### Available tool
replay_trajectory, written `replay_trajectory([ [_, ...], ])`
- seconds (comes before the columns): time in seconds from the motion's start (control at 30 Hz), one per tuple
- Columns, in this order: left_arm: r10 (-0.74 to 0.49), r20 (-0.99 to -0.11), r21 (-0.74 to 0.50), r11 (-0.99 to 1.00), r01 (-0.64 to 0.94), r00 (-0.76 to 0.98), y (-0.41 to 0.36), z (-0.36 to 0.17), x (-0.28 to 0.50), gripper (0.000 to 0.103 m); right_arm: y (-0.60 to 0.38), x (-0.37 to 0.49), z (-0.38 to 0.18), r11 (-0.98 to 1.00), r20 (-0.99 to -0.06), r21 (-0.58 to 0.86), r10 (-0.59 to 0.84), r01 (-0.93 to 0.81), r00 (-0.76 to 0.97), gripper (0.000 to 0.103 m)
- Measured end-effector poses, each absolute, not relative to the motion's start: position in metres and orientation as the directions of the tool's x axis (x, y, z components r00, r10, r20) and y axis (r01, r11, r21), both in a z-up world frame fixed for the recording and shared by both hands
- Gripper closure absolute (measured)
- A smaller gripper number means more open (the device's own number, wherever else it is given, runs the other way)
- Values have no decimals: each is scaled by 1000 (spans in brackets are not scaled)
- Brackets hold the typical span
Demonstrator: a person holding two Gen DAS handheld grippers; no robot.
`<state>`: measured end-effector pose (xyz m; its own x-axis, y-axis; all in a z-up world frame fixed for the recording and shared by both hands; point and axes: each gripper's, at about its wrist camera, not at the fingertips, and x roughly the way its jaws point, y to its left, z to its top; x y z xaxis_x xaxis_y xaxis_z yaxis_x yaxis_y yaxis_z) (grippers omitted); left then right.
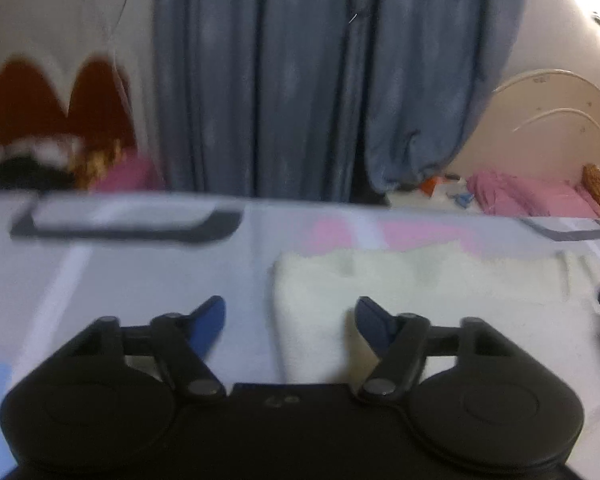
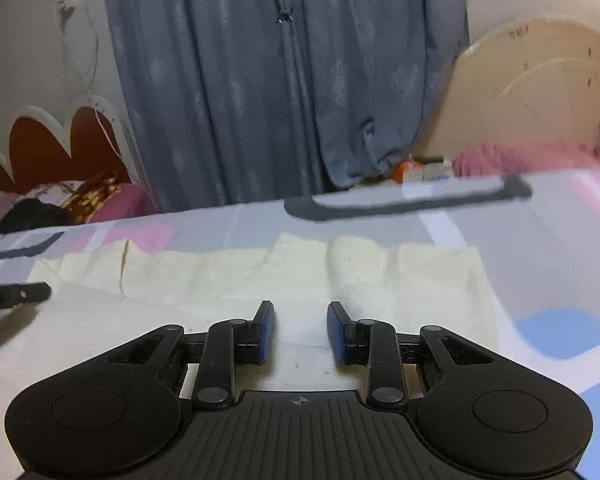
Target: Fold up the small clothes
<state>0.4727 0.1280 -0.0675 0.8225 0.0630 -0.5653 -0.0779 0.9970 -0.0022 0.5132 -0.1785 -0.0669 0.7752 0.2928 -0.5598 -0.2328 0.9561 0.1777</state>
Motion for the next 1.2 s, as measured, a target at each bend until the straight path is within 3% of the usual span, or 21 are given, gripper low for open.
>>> replay_trajectory([
  [0.07,-17,-536,32,999,41,844,95,-61,457,22,-166,496,-58,929,-528,214,369,-301,765,73],
  [0.23,-73,-582,109,980,167,810,51,-81,434,22,-132,474,-68,895,-581,193,435,-402,688,73],
  [0.3,-37,-595,116,985,131,803,66,-88,427,20,-149,460,-74,908,-600,169,402,-383,691,73],
  [0.4,29,-606,83,996,26,795,101,-92,419,13,-197,437,-77,969,-596,31,214,-244,774,73],
  [0.5,16,-607,10,1000,-12,795,105,-85,417,24,-242,437,-80,987,-607,124,156,-101,779,73],
  [0.63,-39,-567,5,999,51,823,73,-74,413,19,-225,427,-62,972,-559,169,231,-164,796,73],
  [0.77,5,-639,94,993,72,769,65,-89,425,14,-207,429,-75,973,-620,71,215,-218,754,73],
  [0.87,43,-617,130,990,48,786,68,-81,415,21,-215,422,-69,981,-607,55,180,-186,774,73],
  [0.97,48,-618,145,988,54,785,59,-81,411,17,-226,411,-59,975,-565,105,219,-194,795,73],
  [1.1,81,-648,154,988,26,758,58,-84,409,19,-232,414,-73,974,-626,76,213,-213,750,73],
  [1.2,67,-583,148,989,25,810,53,-69,394,19,-238,404,-60,966,-573,98,250,-238,780,73],
])
